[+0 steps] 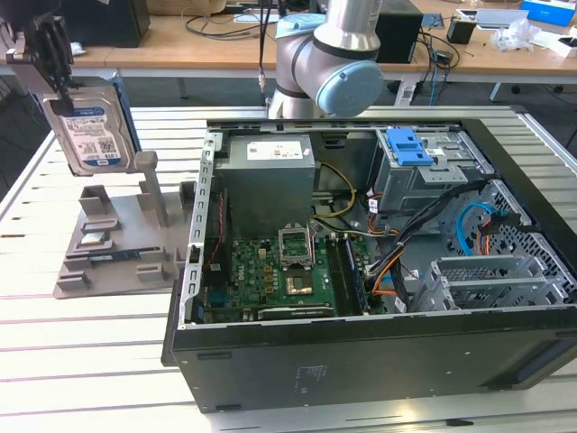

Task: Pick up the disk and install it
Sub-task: 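Pick up the disk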

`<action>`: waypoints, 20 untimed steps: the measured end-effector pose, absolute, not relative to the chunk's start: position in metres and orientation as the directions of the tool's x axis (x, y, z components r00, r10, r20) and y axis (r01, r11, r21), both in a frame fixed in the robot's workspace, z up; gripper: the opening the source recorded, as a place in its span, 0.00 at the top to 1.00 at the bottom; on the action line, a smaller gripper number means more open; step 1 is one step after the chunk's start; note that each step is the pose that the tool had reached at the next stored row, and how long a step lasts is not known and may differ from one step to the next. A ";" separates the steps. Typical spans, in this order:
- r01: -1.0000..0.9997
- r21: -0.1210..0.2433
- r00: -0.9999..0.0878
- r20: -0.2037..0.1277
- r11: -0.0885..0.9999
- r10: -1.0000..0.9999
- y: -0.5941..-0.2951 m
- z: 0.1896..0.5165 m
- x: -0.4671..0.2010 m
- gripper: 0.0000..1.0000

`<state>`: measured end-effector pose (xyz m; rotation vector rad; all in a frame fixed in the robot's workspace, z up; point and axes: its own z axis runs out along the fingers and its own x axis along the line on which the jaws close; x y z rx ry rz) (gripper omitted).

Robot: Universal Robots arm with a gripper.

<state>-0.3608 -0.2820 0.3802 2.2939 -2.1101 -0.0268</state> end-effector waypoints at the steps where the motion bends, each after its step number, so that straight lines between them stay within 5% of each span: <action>1: -0.996 0.030 0.083 0.004 -0.083 -0.997 -0.282 0.382 -0.361 0.64; 20: -0.996 0.030 0.083 0.004 -0.083 -0.997 -0.282 0.423 -0.361 0.64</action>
